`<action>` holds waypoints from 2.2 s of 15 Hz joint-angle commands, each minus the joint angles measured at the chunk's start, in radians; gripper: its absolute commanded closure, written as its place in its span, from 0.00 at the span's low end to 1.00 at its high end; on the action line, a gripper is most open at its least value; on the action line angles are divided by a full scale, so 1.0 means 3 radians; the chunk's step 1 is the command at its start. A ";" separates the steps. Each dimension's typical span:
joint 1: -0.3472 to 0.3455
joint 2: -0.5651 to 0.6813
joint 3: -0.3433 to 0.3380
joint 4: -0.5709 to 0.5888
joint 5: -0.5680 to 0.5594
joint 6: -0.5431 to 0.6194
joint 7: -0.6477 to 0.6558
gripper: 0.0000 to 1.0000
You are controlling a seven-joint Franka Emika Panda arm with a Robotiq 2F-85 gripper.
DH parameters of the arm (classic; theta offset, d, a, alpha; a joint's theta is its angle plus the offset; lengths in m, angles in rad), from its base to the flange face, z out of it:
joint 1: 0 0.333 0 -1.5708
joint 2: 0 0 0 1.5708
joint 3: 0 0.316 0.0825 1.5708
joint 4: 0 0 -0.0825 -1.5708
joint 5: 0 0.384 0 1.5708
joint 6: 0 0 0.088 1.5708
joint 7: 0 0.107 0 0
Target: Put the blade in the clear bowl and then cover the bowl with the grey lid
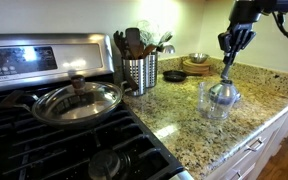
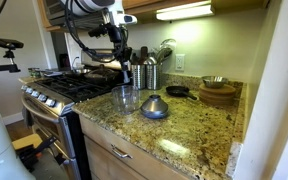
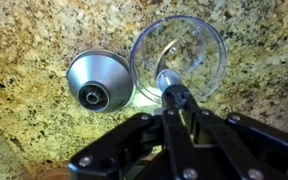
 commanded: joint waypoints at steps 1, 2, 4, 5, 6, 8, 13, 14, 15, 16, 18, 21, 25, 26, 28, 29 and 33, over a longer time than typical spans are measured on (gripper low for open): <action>0.0093 0.0099 -0.0103 0.0098 0.0127 -0.0072 -0.0234 0.94; 0.0095 0.0120 -0.0106 0.0104 0.0145 -0.0069 -0.0277 0.94; 0.0109 0.0163 -0.0116 0.0114 0.0189 -0.0072 -0.0348 0.94; 0.0120 0.0188 -0.0122 0.0119 0.0219 -0.0073 -0.0385 0.94; 0.0133 0.0209 -0.0130 0.0122 0.0248 -0.0070 -0.0421 0.94; 0.0148 0.0246 -0.0140 0.0126 0.0297 -0.0076 -0.0492 0.94; 0.0155 0.0314 -0.0165 0.0109 0.0360 -0.0019 -0.0611 0.94; 0.0152 0.0326 -0.0170 0.0111 0.0360 -0.0017 -0.0626 0.94; 0.0148 0.0342 -0.0177 0.0116 0.0360 -0.0014 -0.0640 0.94; 0.0147 0.0353 -0.0184 0.0119 0.0361 -0.0016 -0.0651 0.94; 0.0141 0.0374 -0.0200 0.0125 0.0355 0.0000 -0.0679 0.94; 0.0136 0.0422 -0.0227 0.0174 0.0361 -0.0006 -0.0729 0.94; 0.0136 0.0510 -0.0246 0.0248 0.0362 -0.0006 -0.0771 0.94; 0.0137 0.0533 -0.0249 0.0267 0.0368 -0.0008 -0.0782 0.94; 0.0136 0.0565 -0.0250 0.0285 0.0368 -0.0006 -0.0797 0.94; 0.0136 0.0569 -0.0251 0.0281 0.0366 0.0000 -0.0810 0.94; 0.0138 0.0584 -0.0249 0.0263 0.0369 0.0008 -0.0835 0.94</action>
